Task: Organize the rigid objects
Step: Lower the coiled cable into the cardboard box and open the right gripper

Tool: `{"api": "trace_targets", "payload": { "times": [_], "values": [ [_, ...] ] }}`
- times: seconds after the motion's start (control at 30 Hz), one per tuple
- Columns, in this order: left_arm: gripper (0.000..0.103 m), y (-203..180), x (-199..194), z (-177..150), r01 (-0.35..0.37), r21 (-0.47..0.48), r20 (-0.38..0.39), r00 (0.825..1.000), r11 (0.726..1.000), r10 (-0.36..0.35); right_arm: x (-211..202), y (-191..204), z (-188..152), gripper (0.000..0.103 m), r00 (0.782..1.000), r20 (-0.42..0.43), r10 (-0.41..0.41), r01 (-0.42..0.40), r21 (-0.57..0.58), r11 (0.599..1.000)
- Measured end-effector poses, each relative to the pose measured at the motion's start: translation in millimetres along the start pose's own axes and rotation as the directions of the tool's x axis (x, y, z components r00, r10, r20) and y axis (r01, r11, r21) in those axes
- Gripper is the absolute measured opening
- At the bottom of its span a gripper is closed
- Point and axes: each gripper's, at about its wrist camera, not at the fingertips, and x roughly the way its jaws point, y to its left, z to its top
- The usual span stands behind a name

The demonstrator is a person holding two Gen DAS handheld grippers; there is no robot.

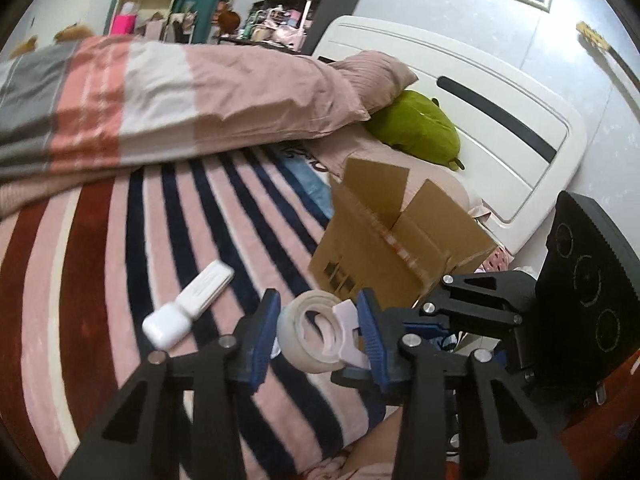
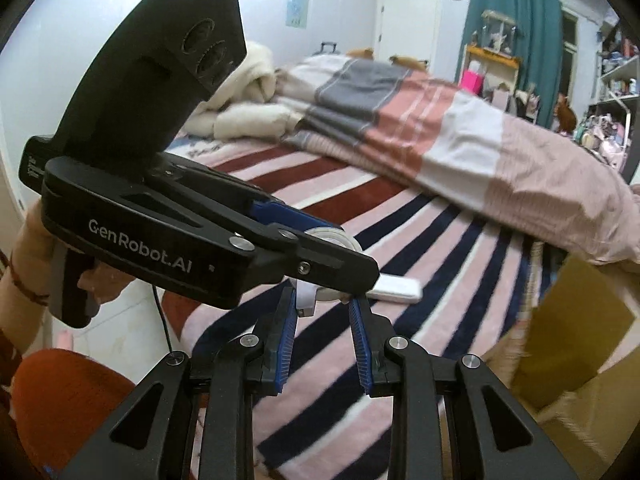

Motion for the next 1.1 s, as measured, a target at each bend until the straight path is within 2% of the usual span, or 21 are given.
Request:
{"api": "trace_targets", "payload": {
  "times": [0.3,0.43,0.53,0.73,0.77,0.8,0.87,1.0,1.1],
  "values": [
    [0.036,-58.0,30.9,49.1,0.009,0.096,-0.02,1.0,0.995,-0.007,-43.9,-56.2,-5.7,0.022,0.995,0.079,-0.056,0.049,0.09,0.995],
    [0.036,-76.5,56.0,67.8,0.026,0.128,-0.05,0.999,0.992,-0.019,-57.2,-83.8,-9.4,0.022,0.993,0.083,-0.08,0.068,0.131,0.989],
    [0.036,-87.9,82.1,80.1,0.047,0.138,-0.095,0.995,0.989,-0.034,-63.0,-105.6,-15.0,0.022,0.993,0.06,-0.1,0.089,0.165,0.982],
    [0.036,-100.3,122.3,92.4,0.062,0.147,-0.175,0.984,0.987,-0.036,-61.5,-144.4,-24.4,0.022,0.994,-0.042,-0.102,0.109,0.24,0.965],
    [0.044,-100.5,125.8,92.6,0.059,0.145,-0.182,0.983,0.988,-0.031,-61.1,-146.3,-25.6,0.022,0.993,-0.059,-0.105,0.116,0.241,0.963],
    [0.059,-100.0,128.3,92.9,0.049,0.142,-0.182,0.983,0.989,-0.022,-59.5,-149.3,-26.5,0.022,0.99,-0.085,-0.113,0.13,0.243,0.961],
    [0.068,-97.0,126.3,92.9,0.033,0.138,-0.163,0.987,0.99,-0.01,-59.8,-152.0,-29.5,0.027,0.985,-0.123,-0.12,0.148,0.247,0.958],
    [0.068,-85.9,109.0,93.0,0.016,0.127,-0.128,0.992,0.992,0.001,-60.2,-155.5,-35.1,0.031,0.983,-0.145,-0.109,0.144,0.26,0.955],
    [0.068,-73.7,81.4,90.4,-0.02,0.11,-0.072,0.997,0.994,0.027,-65.5,-149.7,-32.8,0.032,0.991,-0.103,-0.089,0.114,0.264,0.958]
  ]
}}
